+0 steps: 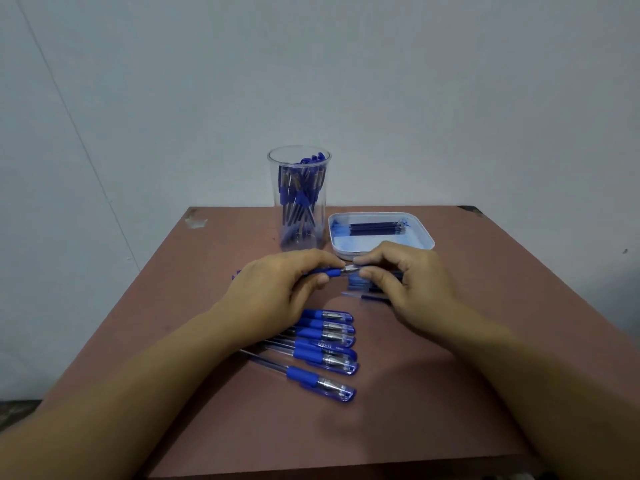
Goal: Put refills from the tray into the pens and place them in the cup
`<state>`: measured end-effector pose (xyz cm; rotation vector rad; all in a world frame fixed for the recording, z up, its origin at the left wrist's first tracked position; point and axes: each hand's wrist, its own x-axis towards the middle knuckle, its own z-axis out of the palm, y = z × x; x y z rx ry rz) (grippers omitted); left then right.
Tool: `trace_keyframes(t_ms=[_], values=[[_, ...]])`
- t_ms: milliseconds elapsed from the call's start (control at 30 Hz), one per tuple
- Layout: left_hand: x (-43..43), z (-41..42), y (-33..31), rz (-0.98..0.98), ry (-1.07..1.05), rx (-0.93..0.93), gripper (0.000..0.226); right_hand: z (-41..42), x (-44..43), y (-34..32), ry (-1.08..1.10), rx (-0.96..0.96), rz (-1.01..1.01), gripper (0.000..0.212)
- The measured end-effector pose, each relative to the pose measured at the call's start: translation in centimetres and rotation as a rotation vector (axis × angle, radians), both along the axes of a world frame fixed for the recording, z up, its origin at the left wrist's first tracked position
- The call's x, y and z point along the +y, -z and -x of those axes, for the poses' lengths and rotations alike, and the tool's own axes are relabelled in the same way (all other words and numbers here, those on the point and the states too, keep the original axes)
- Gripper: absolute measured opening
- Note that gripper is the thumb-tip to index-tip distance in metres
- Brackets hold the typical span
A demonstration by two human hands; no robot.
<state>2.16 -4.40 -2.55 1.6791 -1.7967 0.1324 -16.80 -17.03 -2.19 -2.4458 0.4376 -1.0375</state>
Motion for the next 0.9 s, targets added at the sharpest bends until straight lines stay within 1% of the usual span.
trace_keyframes(t_ms=[367,467,567,733,900], values=[[0.1,-0.2,0.1,-0.138,0.034,0.152,0.032,-0.1,0.5,0.2,0.032,0.012,0.090,0.011],[0.2,0.0,-0.1,-0.169,0.043,0.208,0.028,0.1,0.4,0.2,0.030,0.024,0.097,0.012],[0.3,0.2,-0.4,-0.194,0.059,0.241,0.032,0.2,0.4,0.2,0.027,0.036,0.098,0.012],[0.4,0.1,-0.3,-0.184,0.069,0.247,0.029,0.2,0.9,0.0,0.008,0.074,0.085,0.011],[0.3,0.0,0.2,-0.103,0.106,0.252,0.018,0.2,0.9,-0.4,-0.004,0.018,0.030,0.008]])
